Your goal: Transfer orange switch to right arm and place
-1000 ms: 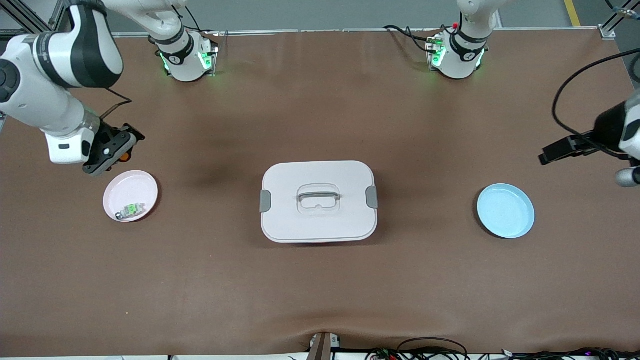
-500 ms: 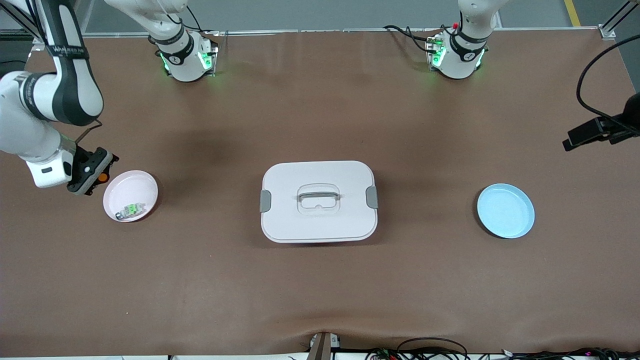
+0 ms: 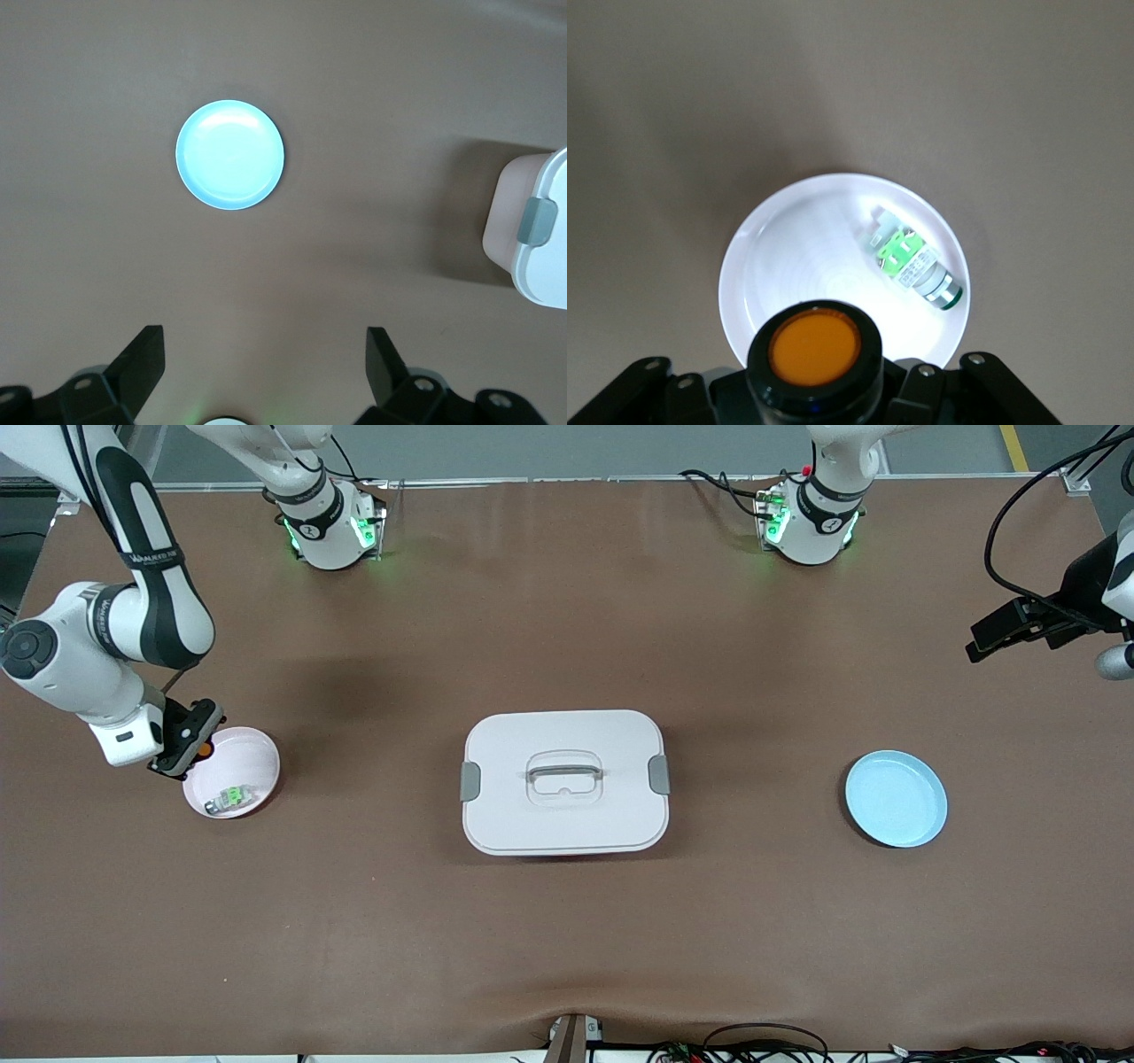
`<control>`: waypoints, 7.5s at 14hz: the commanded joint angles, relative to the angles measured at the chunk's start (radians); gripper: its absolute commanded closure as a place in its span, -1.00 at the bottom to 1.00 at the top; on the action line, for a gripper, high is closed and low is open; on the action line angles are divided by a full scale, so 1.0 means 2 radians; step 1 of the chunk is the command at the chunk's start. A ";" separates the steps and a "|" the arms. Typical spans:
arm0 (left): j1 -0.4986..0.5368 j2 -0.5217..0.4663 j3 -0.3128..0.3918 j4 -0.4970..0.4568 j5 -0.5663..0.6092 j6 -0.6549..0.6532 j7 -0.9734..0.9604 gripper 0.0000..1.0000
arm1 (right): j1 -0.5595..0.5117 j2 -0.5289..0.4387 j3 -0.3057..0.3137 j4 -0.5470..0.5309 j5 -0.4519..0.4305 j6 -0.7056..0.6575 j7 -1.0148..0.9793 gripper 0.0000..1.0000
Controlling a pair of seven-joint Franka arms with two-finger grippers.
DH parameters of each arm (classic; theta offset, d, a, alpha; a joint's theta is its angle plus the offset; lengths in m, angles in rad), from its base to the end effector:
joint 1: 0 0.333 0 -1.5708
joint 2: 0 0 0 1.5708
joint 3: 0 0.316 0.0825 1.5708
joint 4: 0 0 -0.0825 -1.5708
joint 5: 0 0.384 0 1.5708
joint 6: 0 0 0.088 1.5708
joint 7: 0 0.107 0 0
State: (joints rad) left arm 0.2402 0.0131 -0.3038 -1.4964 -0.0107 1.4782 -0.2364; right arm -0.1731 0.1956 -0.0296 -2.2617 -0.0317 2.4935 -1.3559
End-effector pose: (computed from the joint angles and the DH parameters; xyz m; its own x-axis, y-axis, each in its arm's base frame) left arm 0.5482 -0.0349 0.6444 0.9847 0.1709 -0.0332 0.1712 -0.9852 0.0070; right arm 0.5298 -0.1087 0.2778 0.3823 0.9239 -0.0175 0.9235 -0.3814 0.0405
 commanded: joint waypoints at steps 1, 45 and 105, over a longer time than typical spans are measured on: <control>-0.052 -0.027 0.055 -0.033 -0.010 0.021 0.006 -1.00 | -0.020 0.015 0.009 -0.007 -0.030 0.023 -0.019 1.00; -0.080 -0.027 0.074 -0.018 -0.002 0.007 -0.004 -1.00 | -0.022 0.004 0.013 -0.043 -0.034 0.098 0.030 -1.00; -0.079 -0.043 0.064 -0.018 -0.002 -0.025 0.000 -1.00 | 0.050 -0.134 0.011 0.312 0.008 -0.454 0.673 -1.00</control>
State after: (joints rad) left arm 0.0778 -0.0581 -0.1772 -1.5317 -0.0158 1.4393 -0.2396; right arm -0.0729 -0.0882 -0.0049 -1.6703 -0.0229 1.6097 -0.0220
